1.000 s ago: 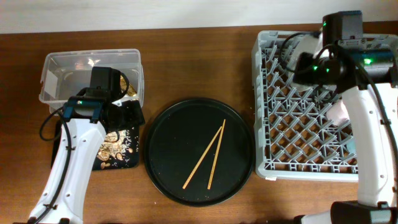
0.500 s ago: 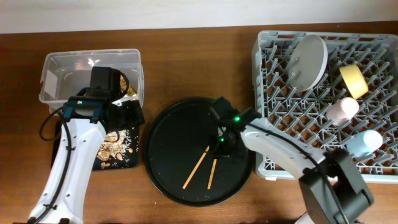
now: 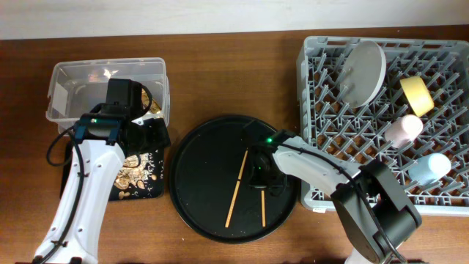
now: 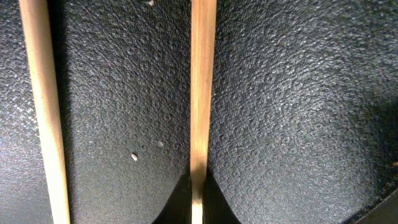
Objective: Sort waste into correct bins and load items into the dishwasher rack
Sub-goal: 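Pick one chopstick with the right gripper and drop it in the rack, then pick the second chopstick with the right gripper and place it in the rack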
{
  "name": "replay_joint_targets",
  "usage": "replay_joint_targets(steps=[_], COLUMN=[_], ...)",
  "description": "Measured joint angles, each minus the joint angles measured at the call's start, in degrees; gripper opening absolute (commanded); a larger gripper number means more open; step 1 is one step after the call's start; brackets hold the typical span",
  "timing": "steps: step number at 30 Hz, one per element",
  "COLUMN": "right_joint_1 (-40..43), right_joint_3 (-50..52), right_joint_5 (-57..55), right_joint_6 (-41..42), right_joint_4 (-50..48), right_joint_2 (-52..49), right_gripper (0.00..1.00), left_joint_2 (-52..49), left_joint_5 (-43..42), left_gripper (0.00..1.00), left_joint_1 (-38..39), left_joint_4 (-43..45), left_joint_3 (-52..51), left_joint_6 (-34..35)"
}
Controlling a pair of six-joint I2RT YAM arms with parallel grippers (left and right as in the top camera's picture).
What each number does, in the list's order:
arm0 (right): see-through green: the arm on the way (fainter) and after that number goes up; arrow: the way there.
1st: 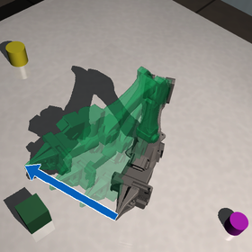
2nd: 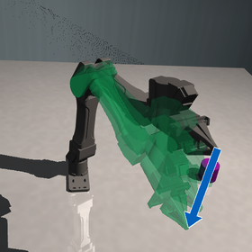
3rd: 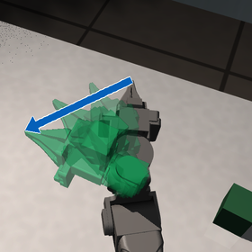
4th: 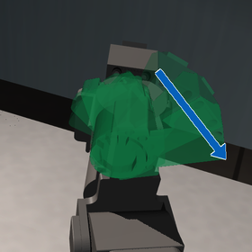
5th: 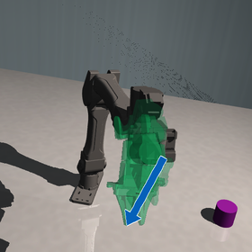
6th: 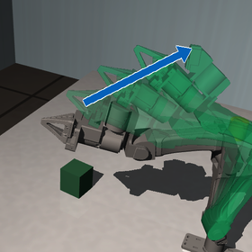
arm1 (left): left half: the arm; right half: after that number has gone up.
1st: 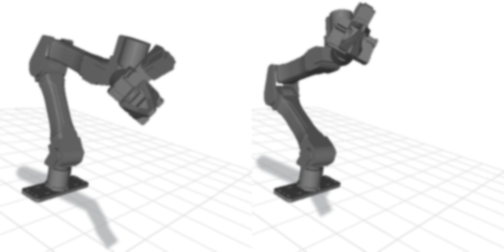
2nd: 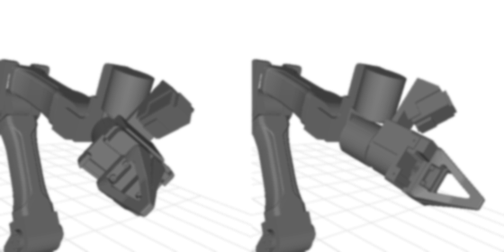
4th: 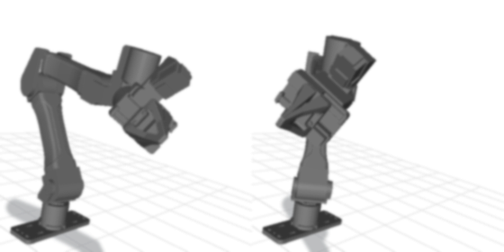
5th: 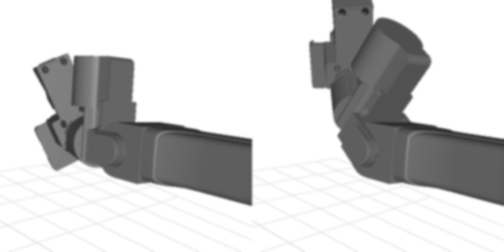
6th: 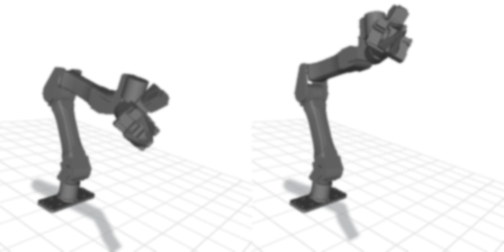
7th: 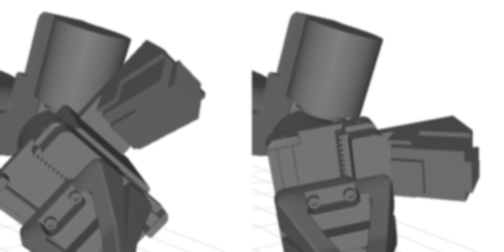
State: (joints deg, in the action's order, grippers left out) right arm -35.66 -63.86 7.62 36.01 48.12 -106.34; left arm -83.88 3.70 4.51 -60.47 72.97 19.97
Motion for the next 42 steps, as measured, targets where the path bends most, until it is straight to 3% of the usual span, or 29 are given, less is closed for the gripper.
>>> replay_joint_targets(steps=[6, 11, 17, 21, 22, 23, 27, 30, 34, 35, 42], right_joint_1=[5.2, 18.4, 26.7, 26.7, 26.7, 26.7, 26.7, 25.1, 16.7, 13.2, -2.8], right_joint_3=[-10.9, -19.4, -16.1, -15.6, -15.6, -15.6, -20.1, -25.0, -25.7, -24.7, -20.4], right_joint_5=[-3.0, -5.9, -6.5, -6.5, -6.5, -6.5, -6.3, -2.6, 1.0, 1.7, 2.4], right_joint_6=[-5.5, -16.8, -24.0, -25.7, -25.8, -25.8, -25.9, -25.9, -23.7, -21.2, -9.0], right_joint_4=[14.6, 20.3, 19.2, 15.3, 15.2, 15.4, 20.1, 19.9, 18.6, 17.8, 11.8], right_joint_2=[6.3, 17.5, 10.6, 5.4, 5.3, 5.3, 5.9, 10.4, 12.0, 10.7, -1.7], right_gripper=[0.04, 0.04, 0.05, 0.2, 0.31, 0.34, 0.37, 0.39, 0.44, 0.49, 0.49], left_joint_2=[0.0, 0.0, 0.0, 0.0, 0.0, 0.0, 0.0, 0.0, 0.0, 0.0, 0.0], left_joint_5=[0.0, 0.0, 0.0, 0.0, 0.0, 0.0, 0.0, 0.0, 0.0, 0.0, 0.0], left_gripper=[0.87, 0.87, 0.87, 0.87, 0.87, 0.87, 0.87, 0.87, 0.87, 0.87, 0.87], left_joint_1=[0.0, 0.0, 0.0, 0.0, 0.0, 0.0, 0.0, 0.0, 0.0, 0.0, 0.0], left_joint_4=[-0.4, -0.5, -0.5, -0.5, -0.5, -0.5, -0.5, -0.5, -0.5, -0.5, -0.5], left_joint_3=[0.0, 0.0, 0.0, 0.0, 0.0, 0.0, 0.0, 0.0, 0.0, 0.0, 0.0], left_joint_6=[0.0, 0.0, 0.0, 0.0, 0.0, 0.0, 0.0, 0.0, 0.0, 0.0, 0.0])
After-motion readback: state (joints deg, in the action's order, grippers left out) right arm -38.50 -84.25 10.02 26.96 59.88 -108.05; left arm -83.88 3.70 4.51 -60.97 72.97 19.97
